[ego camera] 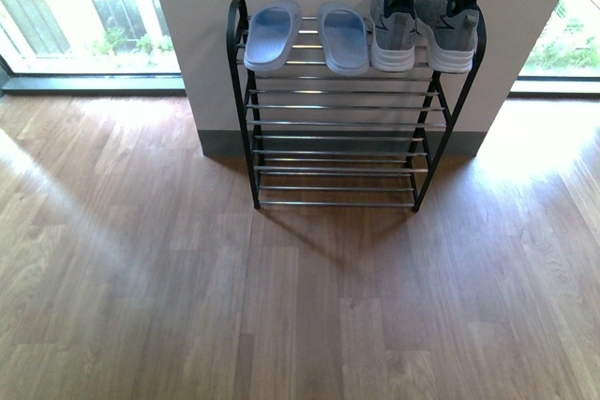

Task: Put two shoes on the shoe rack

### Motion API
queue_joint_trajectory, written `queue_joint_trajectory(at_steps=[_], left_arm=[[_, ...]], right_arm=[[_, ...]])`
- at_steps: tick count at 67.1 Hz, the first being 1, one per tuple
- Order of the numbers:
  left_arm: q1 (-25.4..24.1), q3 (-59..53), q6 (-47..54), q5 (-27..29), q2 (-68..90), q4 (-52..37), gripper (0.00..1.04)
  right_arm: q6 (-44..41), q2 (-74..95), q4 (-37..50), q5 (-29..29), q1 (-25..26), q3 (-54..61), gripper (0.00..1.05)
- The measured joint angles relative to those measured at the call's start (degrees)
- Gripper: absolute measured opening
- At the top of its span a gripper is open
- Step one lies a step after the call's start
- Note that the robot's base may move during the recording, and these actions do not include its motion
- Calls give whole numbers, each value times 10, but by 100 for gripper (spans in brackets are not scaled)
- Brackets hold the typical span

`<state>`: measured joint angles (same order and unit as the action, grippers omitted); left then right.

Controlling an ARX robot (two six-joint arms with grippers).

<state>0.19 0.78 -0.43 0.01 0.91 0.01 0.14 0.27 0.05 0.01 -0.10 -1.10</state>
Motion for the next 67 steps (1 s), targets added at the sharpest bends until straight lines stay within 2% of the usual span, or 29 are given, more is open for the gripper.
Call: queue_joint_trajectory(at_steps=[67], left_arm=[[0, 0, 0, 0, 0, 0, 95]], right_arm=[[0, 0, -1, 0, 0, 0, 96]])
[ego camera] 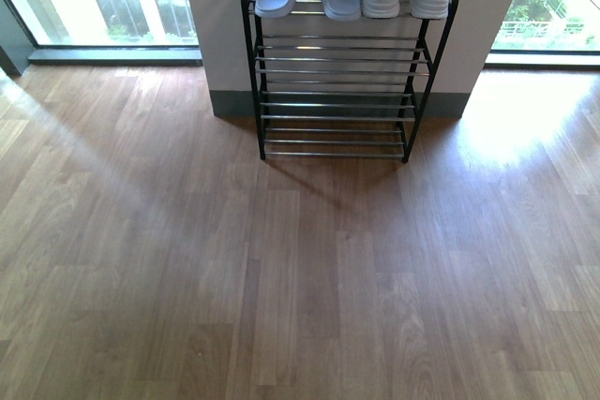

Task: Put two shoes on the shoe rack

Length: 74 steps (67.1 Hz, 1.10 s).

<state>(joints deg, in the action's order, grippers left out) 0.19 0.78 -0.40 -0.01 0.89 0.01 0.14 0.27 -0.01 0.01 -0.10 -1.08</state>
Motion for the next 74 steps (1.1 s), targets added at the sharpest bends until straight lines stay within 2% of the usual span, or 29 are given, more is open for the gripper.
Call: queue_joint_trajectory(at_steps=[74], left_arm=[[0, 0, 0, 0, 0, 0, 95]], right_arm=[[0, 0, 0, 0, 0, 0, 96]])
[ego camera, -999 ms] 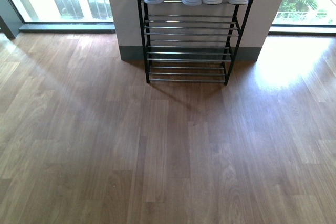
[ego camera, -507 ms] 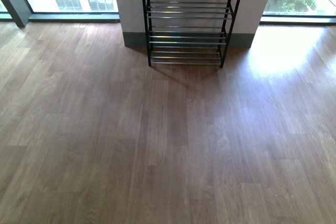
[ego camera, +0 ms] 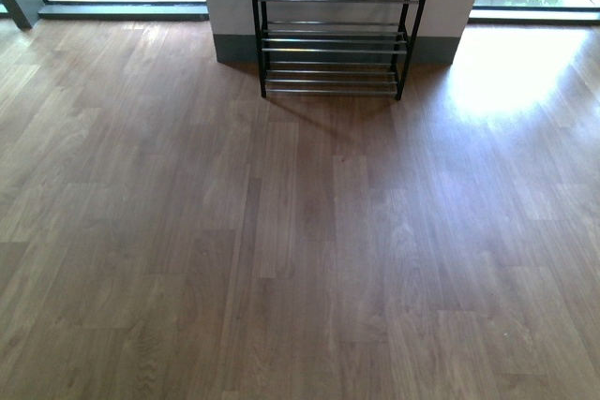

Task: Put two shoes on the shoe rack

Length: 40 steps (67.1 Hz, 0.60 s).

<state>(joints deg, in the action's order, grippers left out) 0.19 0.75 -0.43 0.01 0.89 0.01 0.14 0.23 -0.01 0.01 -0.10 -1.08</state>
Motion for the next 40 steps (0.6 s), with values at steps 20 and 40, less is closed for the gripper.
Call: queue_joint_trajectory(at_steps=[20, 40], left_arm=[[0, 0, 0, 0, 0, 0, 95], [0, 0, 0, 0, 0, 0, 95]], right_arm=[[0, 0, 0, 0, 0, 0, 96], [0, 0, 0, 0, 0, 0, 96]])
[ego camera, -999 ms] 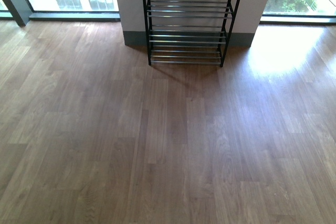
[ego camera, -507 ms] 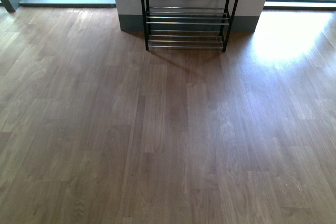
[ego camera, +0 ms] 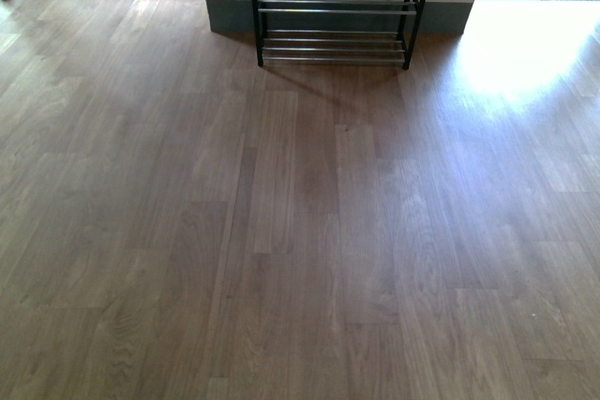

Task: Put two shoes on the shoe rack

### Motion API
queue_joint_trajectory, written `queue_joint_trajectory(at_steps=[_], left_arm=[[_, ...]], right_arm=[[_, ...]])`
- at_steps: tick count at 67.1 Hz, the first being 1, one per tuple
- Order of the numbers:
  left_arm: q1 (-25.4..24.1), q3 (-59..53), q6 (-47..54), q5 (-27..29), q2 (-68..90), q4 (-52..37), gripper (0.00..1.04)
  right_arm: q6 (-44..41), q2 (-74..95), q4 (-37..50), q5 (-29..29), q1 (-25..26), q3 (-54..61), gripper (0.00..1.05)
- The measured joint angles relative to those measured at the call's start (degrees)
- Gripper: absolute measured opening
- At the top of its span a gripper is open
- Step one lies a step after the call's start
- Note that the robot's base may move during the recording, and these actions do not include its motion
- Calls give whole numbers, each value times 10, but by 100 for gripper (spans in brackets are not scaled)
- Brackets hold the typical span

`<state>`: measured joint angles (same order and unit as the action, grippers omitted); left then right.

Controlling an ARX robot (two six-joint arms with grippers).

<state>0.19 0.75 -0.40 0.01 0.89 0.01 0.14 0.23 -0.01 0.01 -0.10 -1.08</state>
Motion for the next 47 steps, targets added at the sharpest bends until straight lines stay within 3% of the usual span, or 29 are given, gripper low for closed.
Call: queue_joint_trajectory(at_steps=[47], left_arm=[[0, 0, 0, 0, 0, 0, 95]], right_arm=[[0, 0, 0, 0, 0, 0, 96]])
